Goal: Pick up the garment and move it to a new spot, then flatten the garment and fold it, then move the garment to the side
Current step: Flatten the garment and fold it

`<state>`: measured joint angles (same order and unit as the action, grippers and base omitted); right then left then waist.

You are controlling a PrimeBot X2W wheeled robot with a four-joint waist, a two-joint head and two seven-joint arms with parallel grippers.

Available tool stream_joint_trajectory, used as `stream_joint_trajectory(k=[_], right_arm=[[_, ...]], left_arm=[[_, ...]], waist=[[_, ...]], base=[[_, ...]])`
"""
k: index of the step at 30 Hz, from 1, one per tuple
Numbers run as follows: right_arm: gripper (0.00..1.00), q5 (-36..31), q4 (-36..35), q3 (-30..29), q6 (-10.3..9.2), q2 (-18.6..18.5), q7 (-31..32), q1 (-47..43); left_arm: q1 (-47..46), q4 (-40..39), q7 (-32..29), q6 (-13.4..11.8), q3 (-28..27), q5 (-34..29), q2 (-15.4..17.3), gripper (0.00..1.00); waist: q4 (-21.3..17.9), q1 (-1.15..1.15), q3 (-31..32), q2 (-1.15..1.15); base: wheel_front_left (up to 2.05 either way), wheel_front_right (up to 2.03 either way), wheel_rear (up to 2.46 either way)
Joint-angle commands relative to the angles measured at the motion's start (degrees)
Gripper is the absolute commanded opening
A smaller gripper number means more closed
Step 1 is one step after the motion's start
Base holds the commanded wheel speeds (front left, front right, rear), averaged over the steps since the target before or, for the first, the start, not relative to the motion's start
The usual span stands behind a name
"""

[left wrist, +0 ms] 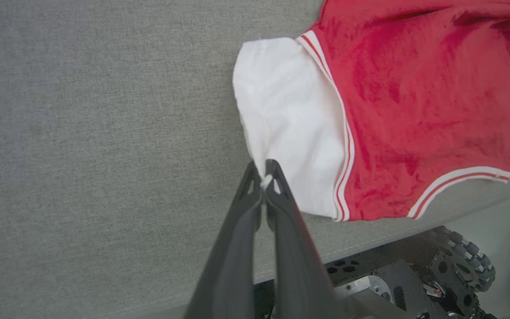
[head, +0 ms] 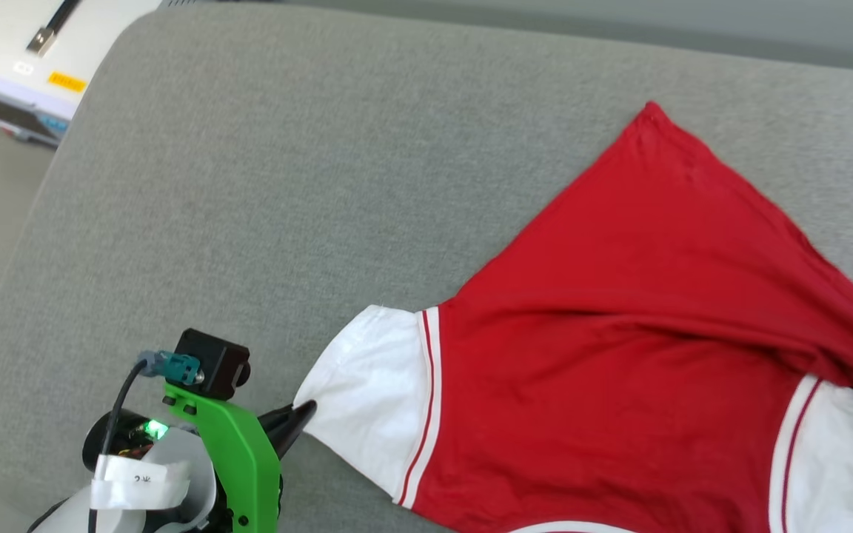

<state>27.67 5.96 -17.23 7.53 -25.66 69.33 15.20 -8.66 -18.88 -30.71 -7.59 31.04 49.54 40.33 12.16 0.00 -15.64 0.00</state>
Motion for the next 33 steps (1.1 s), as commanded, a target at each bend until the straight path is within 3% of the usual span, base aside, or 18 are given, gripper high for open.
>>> stream_joint_trajectory(k=[1,10,16,25,26,33], right_arm=[[0.0,-0.14,-2.21,-0.03,-0.04,-0.31,-0.54,-2.72],[0.0,1.14,-12.0,-3.69,-0.04,4.94,-1.12,-15.43],[0.0,1.26,-12.12,-5.42,-0.04,9.01,-2.75,-21.12],[0.02,0.89,-10.05,-3.85,-0.04,8.88,-6.86,-22.78],[1.0,0.96,-10.18,-3.65,-0.04,8.5,-7.71,-22.43],[1.0,5.21,-13.29,-2.37,-0.04,7.52,-6.91,-18.18]], left_arm=[[0.54,0.51,0.52,-0.77,0.05,-0.68,0.05,0.0],[1.05,2.22,2.61,-2.16,1.17,-1.87,-2.67,0.0],[1.58,3.35,3.28,-3.12,2.16,-2.81,-3.86,0.0],[1.76,2.9,3.8,-3.69,2.97,-4.45,-3.67,0.0],[1.81,2.65,3.73,-3.65,3.01,-4.44,-3.54,0.0],[1.86,1.33,3.44,-3.65,3.06,-4.64,-2.77,0.0]], waist=[[-3.32,0.0,3.99,0.0],[-5.32,0.0,6.7,0.0],[-5.91,0.0,8.04,0.0],[-6.22,0.0,7.83,0.0],[-6.22,0.0,7.68,0.0],[-5.83,0.0,6.57,0.0]], base=[[0.0,0.0,0.0],[0.0,0.0,0.0],[0.0,0.0,0.0],[0.0,0.0,0.0],[0.0,0.0,0.0],[0.0,0.0,0.0]])
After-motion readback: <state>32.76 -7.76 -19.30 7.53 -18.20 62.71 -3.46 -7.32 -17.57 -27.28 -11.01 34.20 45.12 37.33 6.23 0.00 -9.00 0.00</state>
